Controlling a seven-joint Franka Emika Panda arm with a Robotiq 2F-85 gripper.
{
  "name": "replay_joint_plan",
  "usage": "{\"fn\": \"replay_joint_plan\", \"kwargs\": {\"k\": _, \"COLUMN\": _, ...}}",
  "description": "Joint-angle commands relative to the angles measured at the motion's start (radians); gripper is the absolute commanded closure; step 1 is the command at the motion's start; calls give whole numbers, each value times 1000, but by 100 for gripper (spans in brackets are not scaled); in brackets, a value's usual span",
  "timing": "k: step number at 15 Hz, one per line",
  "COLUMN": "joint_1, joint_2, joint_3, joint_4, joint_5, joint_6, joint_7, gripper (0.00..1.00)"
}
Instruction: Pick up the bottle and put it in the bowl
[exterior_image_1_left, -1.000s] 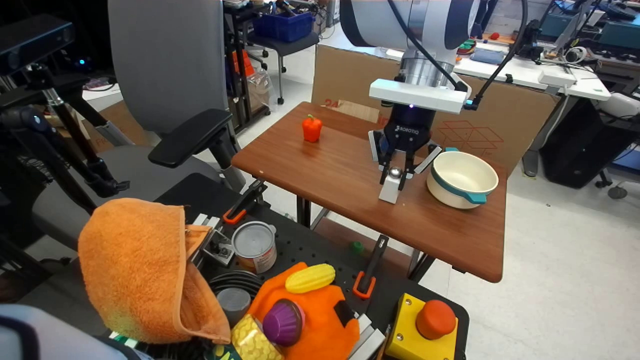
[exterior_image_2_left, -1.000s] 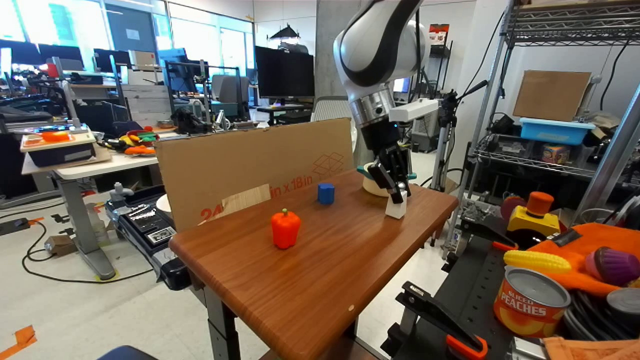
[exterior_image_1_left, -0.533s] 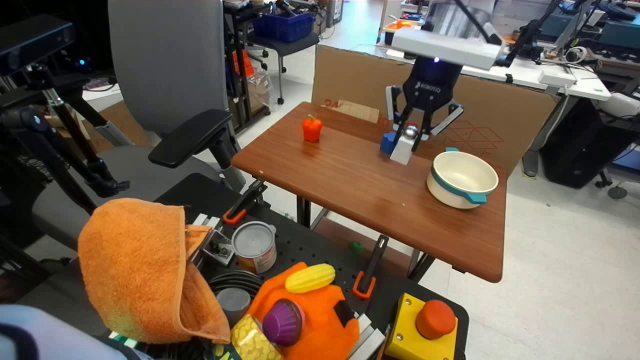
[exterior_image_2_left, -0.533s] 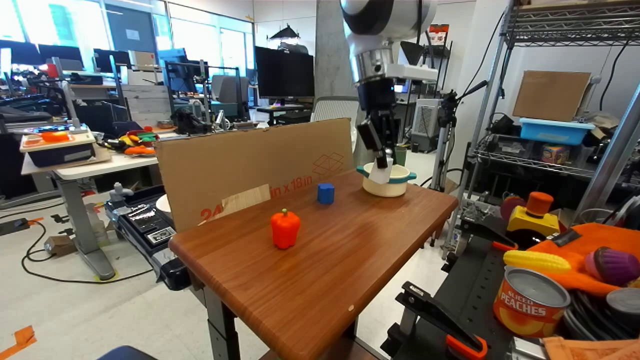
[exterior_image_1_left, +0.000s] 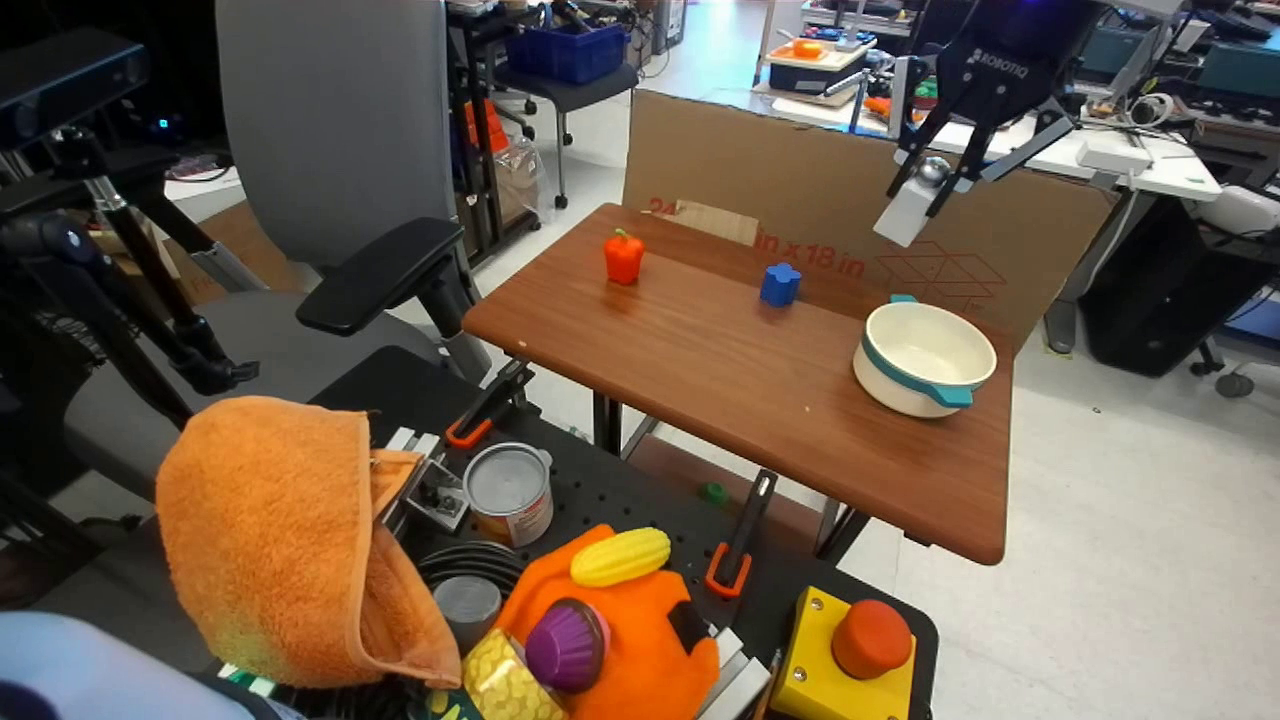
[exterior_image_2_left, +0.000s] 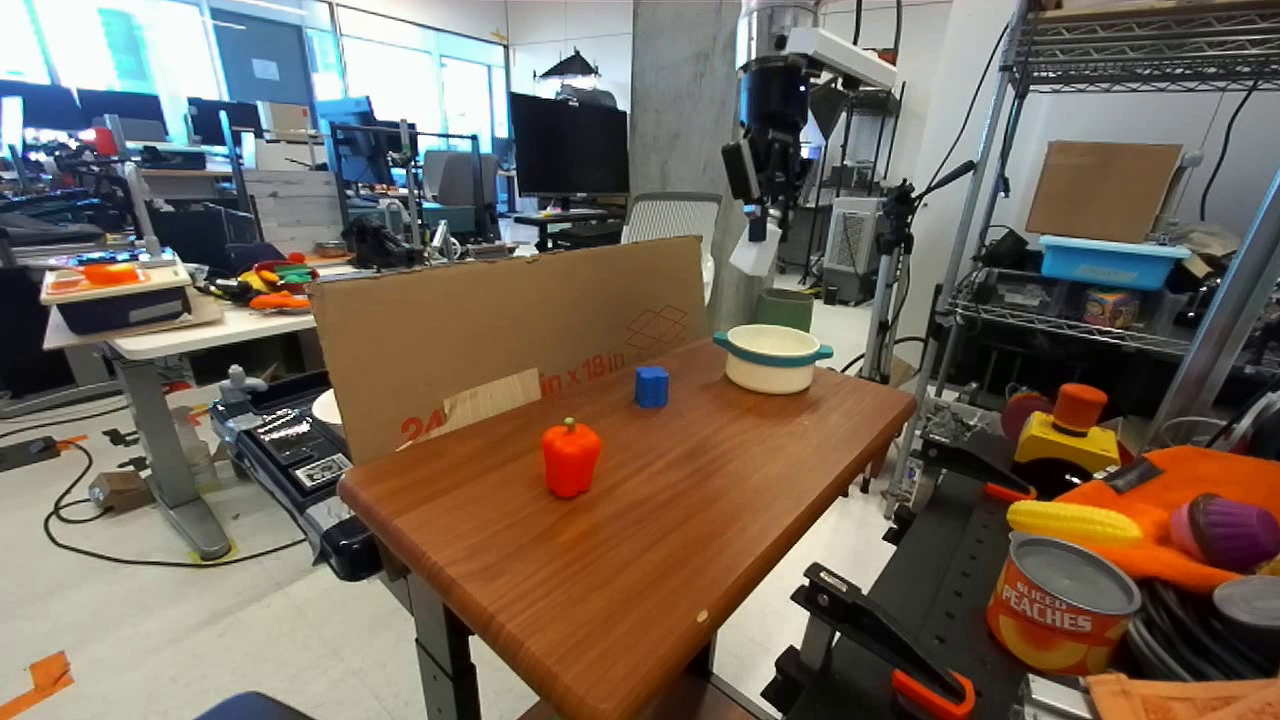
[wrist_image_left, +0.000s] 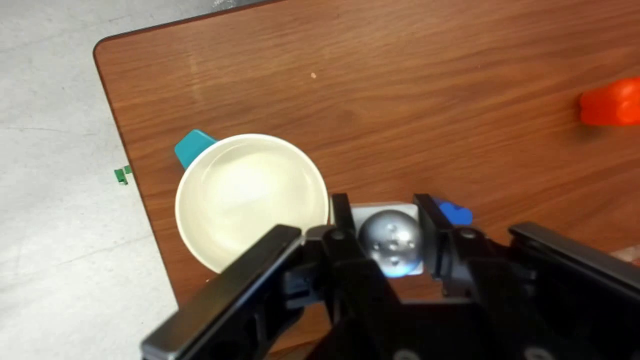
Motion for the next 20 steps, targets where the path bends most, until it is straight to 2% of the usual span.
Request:
{"fn": "replay_joint_plan", "kwargs": {"k": 1, "joint_1": -9, "joint_2": 118, "joint_3": -16, "joint_4": 141, "joint_5": 3, "joint_6": -40, "joint_7": 57, "gripper": 91}}
{"fn": "replay_joint_plan", "kwargs": {"k": 6, "joint_1": -8, "joint_2": 274, "joint_3": -31, "joint_4": 258, "joint_5": -26, "joint_6": -73, "joint_7": 126, "gripper": 91}}
{"fn": "replay_joint_plan", "kwargs": {"k": 10, "joint_1": -14, "joint_2": 389, "joint_3": -46, "joint_4": 350, "joint_5": -39, "joint_6": -149, "joint_7": 168, "gripper": 91}}
{"fn": "replay_joint_plan", "kwargs": {"k": 20, "joint_1": -25, "joint_2": 568, "joint_3": -64, "joint_4": 554, "joint_5": -61, "joint_6": -286, "joint_7": 223, "gripper": 91}}
